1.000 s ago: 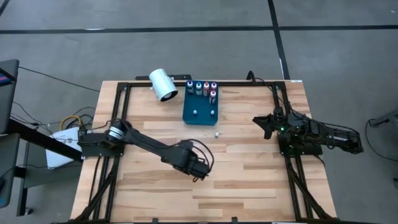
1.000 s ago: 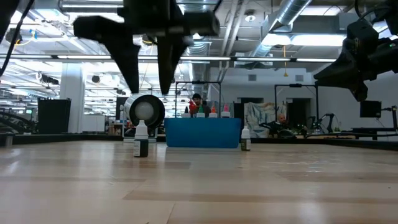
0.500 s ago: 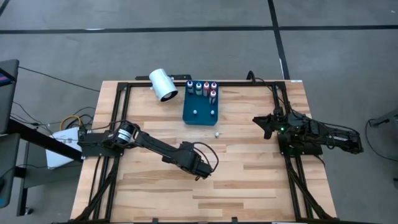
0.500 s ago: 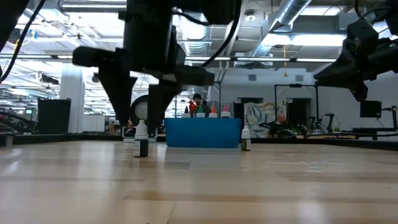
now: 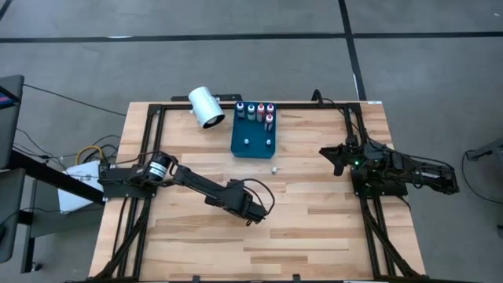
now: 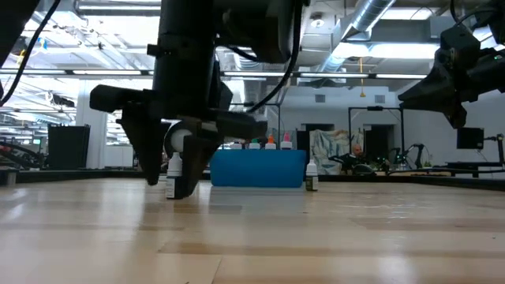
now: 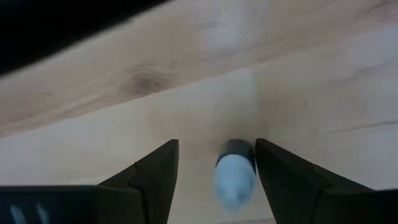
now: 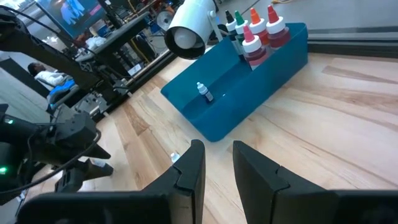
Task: Pick & Place food coloring
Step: Put the small black food coloring bottle into the blue bin
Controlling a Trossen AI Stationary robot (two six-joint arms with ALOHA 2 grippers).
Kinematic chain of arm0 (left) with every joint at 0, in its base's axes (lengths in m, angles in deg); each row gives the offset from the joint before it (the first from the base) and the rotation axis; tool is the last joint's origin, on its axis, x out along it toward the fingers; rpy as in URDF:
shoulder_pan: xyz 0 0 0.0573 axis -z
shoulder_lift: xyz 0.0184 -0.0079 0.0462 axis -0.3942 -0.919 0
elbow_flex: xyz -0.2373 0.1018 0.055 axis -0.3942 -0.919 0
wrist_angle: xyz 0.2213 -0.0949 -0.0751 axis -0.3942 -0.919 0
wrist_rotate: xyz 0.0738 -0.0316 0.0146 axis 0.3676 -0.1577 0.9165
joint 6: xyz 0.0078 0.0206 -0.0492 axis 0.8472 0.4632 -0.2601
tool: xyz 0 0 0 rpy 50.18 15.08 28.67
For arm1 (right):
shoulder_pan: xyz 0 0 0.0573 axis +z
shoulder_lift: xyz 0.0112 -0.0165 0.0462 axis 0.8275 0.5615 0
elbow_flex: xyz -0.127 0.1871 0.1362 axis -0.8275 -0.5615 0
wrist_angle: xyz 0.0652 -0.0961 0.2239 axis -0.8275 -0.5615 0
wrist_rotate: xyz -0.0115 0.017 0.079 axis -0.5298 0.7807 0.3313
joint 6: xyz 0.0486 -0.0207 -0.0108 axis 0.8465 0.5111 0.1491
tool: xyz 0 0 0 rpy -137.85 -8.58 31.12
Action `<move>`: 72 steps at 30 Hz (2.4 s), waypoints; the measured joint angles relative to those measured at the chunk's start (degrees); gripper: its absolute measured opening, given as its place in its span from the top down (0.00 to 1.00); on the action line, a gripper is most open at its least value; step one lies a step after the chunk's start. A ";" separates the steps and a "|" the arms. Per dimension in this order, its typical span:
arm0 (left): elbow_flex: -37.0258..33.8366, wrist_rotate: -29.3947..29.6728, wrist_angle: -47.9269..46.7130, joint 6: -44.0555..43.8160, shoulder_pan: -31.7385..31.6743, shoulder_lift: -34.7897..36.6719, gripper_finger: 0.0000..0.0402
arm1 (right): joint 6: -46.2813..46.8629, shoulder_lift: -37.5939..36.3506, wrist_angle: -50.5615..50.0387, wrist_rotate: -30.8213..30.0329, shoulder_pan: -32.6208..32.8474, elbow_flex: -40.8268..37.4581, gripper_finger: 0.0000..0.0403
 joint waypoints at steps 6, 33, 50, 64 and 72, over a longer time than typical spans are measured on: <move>-1.12 -0.81 4.25 2.00 -0.81 0.13 0.51 | 0.00 0.00 -0.01 -0.01 0.00 0.01 0.82; -1.03 -0.33 2.49 3.80 -0.94 1.07 0.81 | -0.02 0.00 -0.01 -0.02 -0.02 0.01 0.82; -0.99 7.48 1.73 10.14 -6.98 10.48 0.81 | -0.46 0.02 0.05 -0.09 -0.02 0.01 0.82; -0.16 14.12 20.06 31.15 -22.05 16.93 0.82 | -0.46 0.02 0.15 -0.07 -0.02 0.01 0.82; 2.45 13.38 23.97 43.76 -30.94 17.04 0.81 | -0.46 0.00 0.40 -0.07 -0.02 0.01 0.82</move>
